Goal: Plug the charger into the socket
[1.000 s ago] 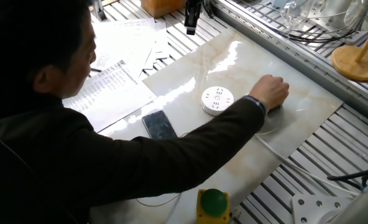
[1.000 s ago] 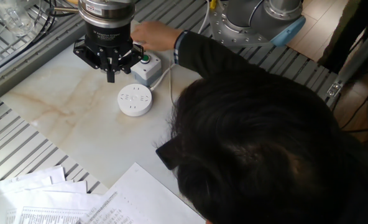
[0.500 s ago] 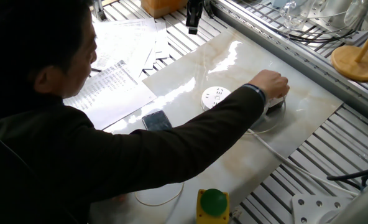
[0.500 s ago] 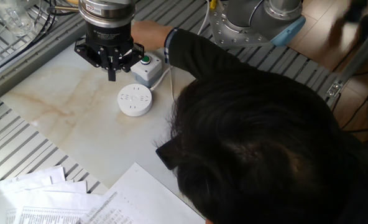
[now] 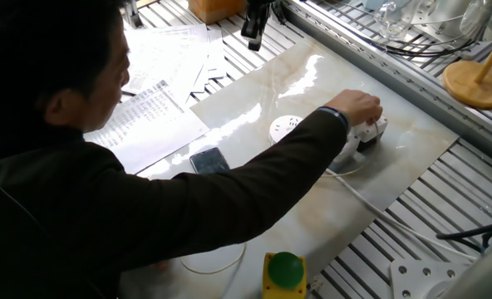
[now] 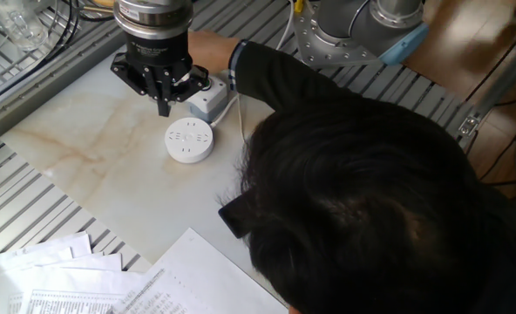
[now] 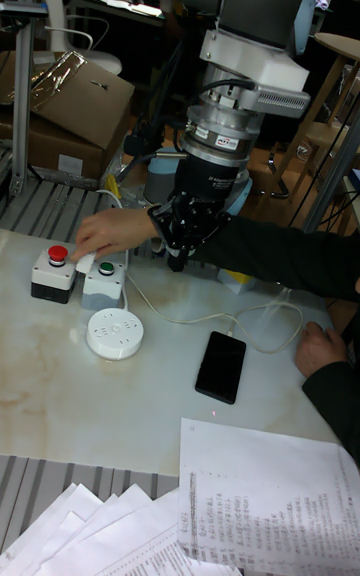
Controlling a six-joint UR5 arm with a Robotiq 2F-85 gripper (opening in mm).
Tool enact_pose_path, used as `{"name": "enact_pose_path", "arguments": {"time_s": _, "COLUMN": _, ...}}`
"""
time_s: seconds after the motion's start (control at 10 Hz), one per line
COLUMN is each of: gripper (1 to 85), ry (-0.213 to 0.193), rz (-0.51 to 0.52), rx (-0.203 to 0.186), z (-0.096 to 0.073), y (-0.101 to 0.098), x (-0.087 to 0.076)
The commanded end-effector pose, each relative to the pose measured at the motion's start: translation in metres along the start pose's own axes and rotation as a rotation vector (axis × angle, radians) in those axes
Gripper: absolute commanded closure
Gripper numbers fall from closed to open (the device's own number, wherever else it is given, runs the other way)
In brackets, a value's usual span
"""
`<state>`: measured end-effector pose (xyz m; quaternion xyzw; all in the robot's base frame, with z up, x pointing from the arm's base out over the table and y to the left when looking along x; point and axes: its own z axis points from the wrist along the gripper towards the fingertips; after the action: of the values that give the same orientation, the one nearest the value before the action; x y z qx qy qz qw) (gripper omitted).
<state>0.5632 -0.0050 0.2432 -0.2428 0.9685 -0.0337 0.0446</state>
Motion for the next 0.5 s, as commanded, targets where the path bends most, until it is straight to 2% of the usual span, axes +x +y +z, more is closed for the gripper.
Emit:
{"name": "enact_pose_path", "arguments": {"time_s": 0.0, "gripper": 84.7, "ry": 0.007, "rz": 0.06, "rx": -0.008, "z": -0.0012, "y": 0.0017, "x": 0.0022}}
{"name": "enact_pose_path", "arguments": {"time_s": 0.2, "gripper": 84.7, "ry": 0.017, "rz": 0.014, "rx": 0.007, "z": -0.0012, "y": -0.0023, "x": 0.0049}}
{"name": "enact_pose_path", "arguments": {"time_s": 0.4, "gripper": 84.7, "ry": 0.017, "rz": 0.01, "rx": -0.017, "z": -0.0012, "y": 0.0039, "x": 0.0047}}
